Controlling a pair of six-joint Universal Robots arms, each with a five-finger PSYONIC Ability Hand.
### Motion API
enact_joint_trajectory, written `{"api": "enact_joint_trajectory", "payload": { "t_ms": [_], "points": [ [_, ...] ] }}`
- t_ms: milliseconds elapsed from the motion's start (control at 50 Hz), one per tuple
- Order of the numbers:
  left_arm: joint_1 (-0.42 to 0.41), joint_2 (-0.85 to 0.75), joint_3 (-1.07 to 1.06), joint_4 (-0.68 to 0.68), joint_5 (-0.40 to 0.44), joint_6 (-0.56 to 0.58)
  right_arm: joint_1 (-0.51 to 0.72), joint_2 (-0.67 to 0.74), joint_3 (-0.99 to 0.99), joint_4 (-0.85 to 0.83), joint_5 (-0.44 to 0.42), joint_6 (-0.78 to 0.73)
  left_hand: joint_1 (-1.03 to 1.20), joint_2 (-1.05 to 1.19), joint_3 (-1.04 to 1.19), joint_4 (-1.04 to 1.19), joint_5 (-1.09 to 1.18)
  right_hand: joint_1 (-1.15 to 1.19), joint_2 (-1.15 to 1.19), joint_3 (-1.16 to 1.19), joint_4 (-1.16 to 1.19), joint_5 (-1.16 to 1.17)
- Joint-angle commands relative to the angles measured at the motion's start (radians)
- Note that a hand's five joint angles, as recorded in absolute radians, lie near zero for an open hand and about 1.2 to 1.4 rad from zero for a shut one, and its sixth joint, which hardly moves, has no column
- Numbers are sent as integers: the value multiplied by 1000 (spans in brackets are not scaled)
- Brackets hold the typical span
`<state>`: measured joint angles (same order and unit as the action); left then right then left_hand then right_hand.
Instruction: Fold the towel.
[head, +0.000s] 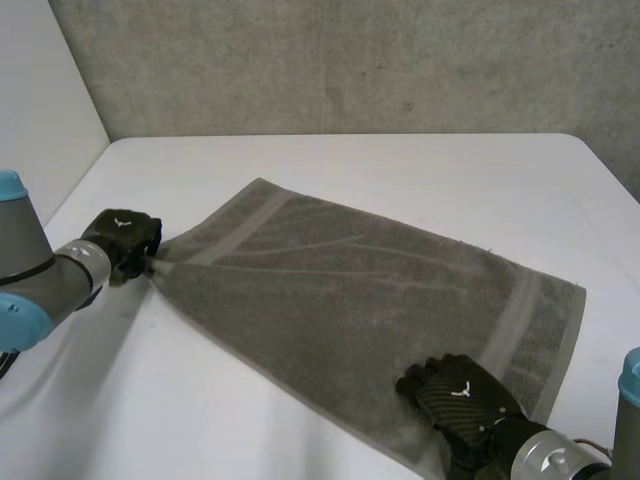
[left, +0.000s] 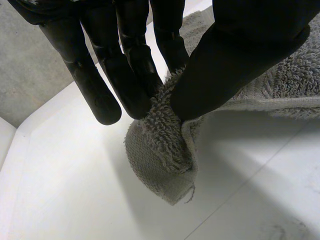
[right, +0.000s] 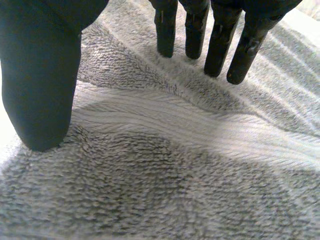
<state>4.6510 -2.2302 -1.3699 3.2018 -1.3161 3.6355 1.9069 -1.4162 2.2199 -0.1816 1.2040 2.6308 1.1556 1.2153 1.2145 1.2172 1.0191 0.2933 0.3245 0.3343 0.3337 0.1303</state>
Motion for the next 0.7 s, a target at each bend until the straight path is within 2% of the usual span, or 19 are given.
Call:
{"api": "enact_joint_trajectory", "payload": {
  "t_ms": [20, 220, 320, 440, 480, 540, 580, 700],
  "points": [
    [2, 1, -3, 1, 2, 0, -6, -1, -12, -52, 8, -3, 241, 181, 182, 179, 203, 165, 133, 124, 124, 153],
    [2, 1, -12, 0, 5, 0, -11, 8, -39, -81, 9, -3, 241, 181, 182, 179, 203, 206, 174, 165, 165, 194],
    [0, 3, -12, 1, 5, 0, -11, 14, -46, -153, 19, -3, 241, 181, 182, 179, 203, 364, 333, 323, 323, 352],
    [0, 4, -21, 1, 8, 0, -12, 19, -55, -156, 19, -3, 241, 181, 182, 179, 203, 432, 400, 391, 391, 420],
    [0, 4, -21, 1, 8, 0, -14, 22, -54, -156, 17, -3, 241, 181, 182, 179, 203, 616, 584, 575, 575, 604],
    [0, 4, -21, 1, 8, 0, -14, 22, -54, -157, 16, -3, 241, 181, 182, 179, 203, 716, 685, 675, 676, 705],
    [0, 4, -23, 1, 8, 0, -14, 34, -58, -156, 13, -3, 241, 181, 182, 179, 203, 1070, 1038, 1029, 1029, 1058],
    [-3, 10, -29, -2, 6, 0, -29, 37, -80, -147, 14, -11, 241, 181, 182, 179, 203, 1103, 1072, 1062, 1063, 1091]
  ]
}}
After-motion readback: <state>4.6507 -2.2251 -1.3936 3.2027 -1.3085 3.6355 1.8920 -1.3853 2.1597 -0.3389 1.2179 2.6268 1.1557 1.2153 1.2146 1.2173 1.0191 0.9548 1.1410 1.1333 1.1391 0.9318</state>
